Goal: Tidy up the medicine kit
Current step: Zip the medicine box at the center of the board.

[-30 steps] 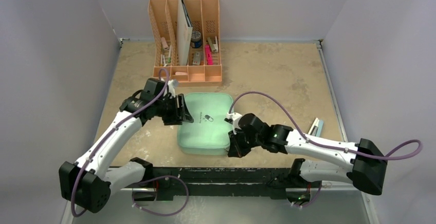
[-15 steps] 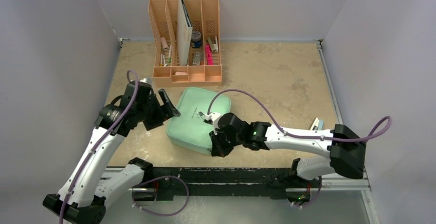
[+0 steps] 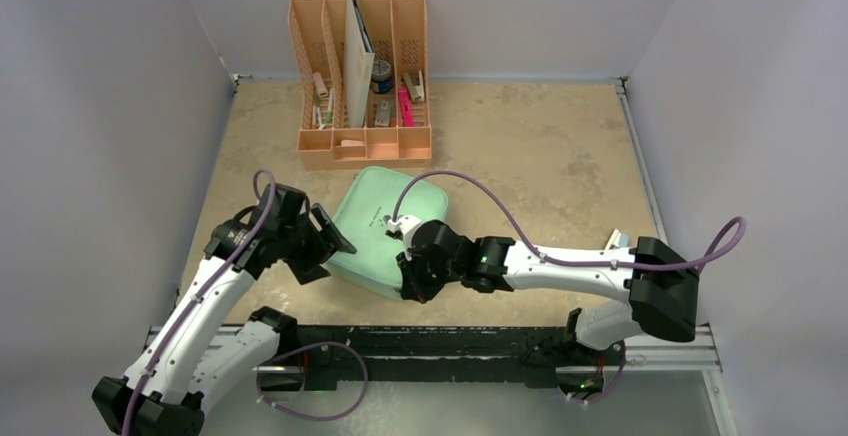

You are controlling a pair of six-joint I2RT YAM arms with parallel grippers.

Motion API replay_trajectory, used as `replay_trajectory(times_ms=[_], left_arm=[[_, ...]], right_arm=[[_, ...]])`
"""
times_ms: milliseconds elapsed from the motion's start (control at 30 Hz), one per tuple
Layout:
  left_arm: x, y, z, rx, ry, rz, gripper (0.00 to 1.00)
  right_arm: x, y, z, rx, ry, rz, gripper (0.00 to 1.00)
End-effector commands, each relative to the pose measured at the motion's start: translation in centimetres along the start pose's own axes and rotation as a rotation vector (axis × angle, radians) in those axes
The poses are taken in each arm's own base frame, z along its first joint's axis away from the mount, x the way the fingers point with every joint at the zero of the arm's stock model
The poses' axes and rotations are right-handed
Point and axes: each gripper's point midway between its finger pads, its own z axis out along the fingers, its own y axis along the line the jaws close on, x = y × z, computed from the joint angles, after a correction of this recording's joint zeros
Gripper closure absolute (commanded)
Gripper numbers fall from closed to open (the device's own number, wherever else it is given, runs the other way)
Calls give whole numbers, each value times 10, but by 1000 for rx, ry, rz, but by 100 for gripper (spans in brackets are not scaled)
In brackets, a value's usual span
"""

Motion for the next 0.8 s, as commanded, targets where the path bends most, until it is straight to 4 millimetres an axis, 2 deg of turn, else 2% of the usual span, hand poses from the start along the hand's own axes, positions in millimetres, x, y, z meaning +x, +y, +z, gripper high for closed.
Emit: replay_trajectory(times_ms=[0, 133, 367, 567, 700, 733, 767], left_arm=[[4, -11, 11, 76, 31, -42, 31], [8, -20, 26, 141, 63, -80, 32], [8, -1, 50, 79, 50, -114, 37], [4, 9, 65, 69, 11, -162, 47], [1, 16, 69, 32, -4, -153, 59], [1, 18, 70, 21, -5, -152, 63], [1, 20, 70, 7, -5, -152, 72]], right_arm=[[-21, 3, -1, -18, -118, 3, 100], [-15, 0, 4, -20, -104, 14, 100], [-8, -2, 5, -20, -89, -19, 100], [-1, -8, 11, -9, -93, -21, 100], [7, -20, 11, 46, -81, -4, 100], [9, -23, 9, 57, -80, -4, 100], [11, -25, 9, 63, -80, -3, 100]])
